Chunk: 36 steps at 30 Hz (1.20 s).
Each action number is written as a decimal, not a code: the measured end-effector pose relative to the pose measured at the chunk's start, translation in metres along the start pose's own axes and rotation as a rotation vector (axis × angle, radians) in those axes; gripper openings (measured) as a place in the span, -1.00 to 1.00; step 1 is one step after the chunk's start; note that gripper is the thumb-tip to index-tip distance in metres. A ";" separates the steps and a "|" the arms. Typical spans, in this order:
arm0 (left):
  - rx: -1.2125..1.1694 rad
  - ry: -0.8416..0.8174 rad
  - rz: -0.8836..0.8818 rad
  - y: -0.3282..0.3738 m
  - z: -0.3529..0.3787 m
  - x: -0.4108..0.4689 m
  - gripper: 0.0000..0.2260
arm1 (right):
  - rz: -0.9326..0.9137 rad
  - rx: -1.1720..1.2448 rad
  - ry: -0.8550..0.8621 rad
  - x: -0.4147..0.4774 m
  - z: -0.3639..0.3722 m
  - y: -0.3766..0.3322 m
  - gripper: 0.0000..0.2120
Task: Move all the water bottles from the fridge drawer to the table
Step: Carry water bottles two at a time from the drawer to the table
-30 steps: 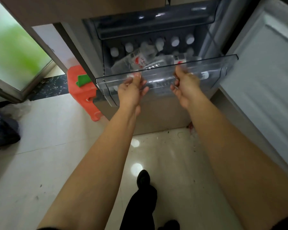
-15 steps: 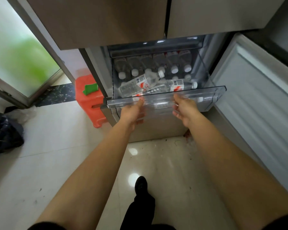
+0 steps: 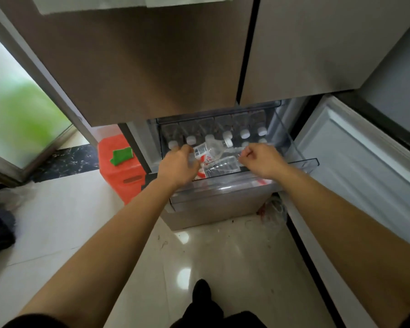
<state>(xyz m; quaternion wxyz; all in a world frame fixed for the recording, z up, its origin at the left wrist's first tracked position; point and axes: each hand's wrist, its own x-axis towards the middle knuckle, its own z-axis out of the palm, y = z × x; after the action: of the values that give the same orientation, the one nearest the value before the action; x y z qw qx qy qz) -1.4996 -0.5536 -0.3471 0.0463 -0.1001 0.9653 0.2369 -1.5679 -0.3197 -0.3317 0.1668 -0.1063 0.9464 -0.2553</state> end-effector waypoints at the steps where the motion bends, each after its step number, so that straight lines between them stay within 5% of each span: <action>1: 0.013 -0.038 0.015 -0.007 0.004 0.008 -0.56 | -0.014 0.005 -0.029 0.007 0.005 -0.002 -0.87; 7: 0.116 -0.157 0.073 -0.039 0.014 0.048 -0.46 | -0.040 -0.144 -0.240 0.056 0.034 -0.015 -0.38; 10: 0.103 -0.196 0.107 -0.044 0.017 0.063 -0.44 | -0.016 -0.186 -0.382 0.071 0.050 -0.023 -0.31; 22: 0.143 -0.256 0.085 -0.032 0.046 0.092 -0.42 | -0.040 -0.427 -0.281 0.078 0.059 -0.020 -0.07; 26: 0.076 -0.208 0.006 -0.025 0.044 0.089 -0.48 | -0.114 -0.431 -0.261 0.077 0.049 -0.020 -0.13; 31: -0.074 -0.049 -0.047 -0.011 0.035 0.072 -0.49 | -0.191 -0.638 -0.278 0.070 0.022 -0.019 -0.45; 36: -0.137 0.163 -0.081 0.009 0.007 0.041 -0.47 | -0.155 -0.685 -0.203 0.053 -0.029 -0.005 -0.38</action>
<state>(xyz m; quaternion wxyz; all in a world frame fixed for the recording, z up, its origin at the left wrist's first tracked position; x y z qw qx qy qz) -1.5414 -0.5493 -0.3550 -0.0299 -0.1608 0.9425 0.2915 -1.6266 -0.3266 -0.3194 0.1947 -0.2522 0.9448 0.0764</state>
